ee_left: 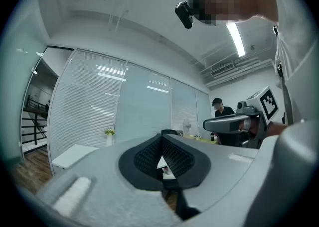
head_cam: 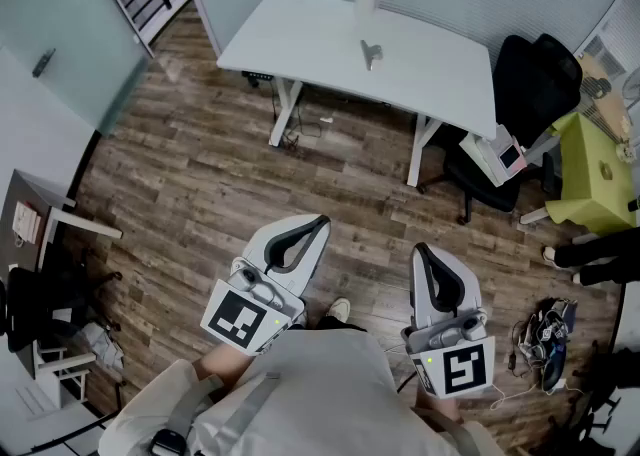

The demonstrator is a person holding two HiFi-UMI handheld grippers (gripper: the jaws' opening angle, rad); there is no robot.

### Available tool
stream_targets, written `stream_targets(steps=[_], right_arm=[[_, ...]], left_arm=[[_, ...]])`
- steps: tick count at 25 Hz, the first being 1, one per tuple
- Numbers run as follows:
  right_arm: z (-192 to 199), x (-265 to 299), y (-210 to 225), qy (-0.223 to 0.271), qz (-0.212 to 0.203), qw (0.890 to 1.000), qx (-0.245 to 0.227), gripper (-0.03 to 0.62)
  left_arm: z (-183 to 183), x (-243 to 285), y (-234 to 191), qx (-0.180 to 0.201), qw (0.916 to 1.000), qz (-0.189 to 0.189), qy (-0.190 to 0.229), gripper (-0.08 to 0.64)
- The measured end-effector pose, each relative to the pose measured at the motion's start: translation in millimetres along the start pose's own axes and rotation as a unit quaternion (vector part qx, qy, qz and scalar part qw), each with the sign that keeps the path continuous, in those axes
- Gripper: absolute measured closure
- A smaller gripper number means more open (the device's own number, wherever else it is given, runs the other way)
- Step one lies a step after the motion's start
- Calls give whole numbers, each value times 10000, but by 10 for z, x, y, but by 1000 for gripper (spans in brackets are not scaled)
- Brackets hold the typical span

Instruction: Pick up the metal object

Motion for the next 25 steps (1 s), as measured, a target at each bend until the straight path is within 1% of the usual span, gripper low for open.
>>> stream_targets(steps=[3,7,11,15,20,25], right_arm=[[-24,-117,49,66,23,9999,98,589],[-15,-257,158,159,-56,9996,205,588],[13,-322,301,130,-57,9997,205,589],[13,-293,385,78,-60,9998,180,589],[0,-66,488,60,-108,9999,102,588],[28,328,546,9,-142,9998,102,588]], left_arm=[[-55,5,101,-8,10000,-30,0,561],[-50,75,253,10,10000,-77,-32,561],[-56,157,330,1,9999,-162,-58,561],[-43,229,351,6,9998,-148,-117,561],[57,373,190,-81,9996,-234,-128,561],[169,530,-145,-81,9996,-240,-96,561]])
Point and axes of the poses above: the fingertips, and each gripper's own axes: x forward along the fingers, y to its right, z out of its underside, the point moved 2 cm from there along -x, backward along the fingers, and after that the axes turned 15 degrees about x, right-handed, at the moved point
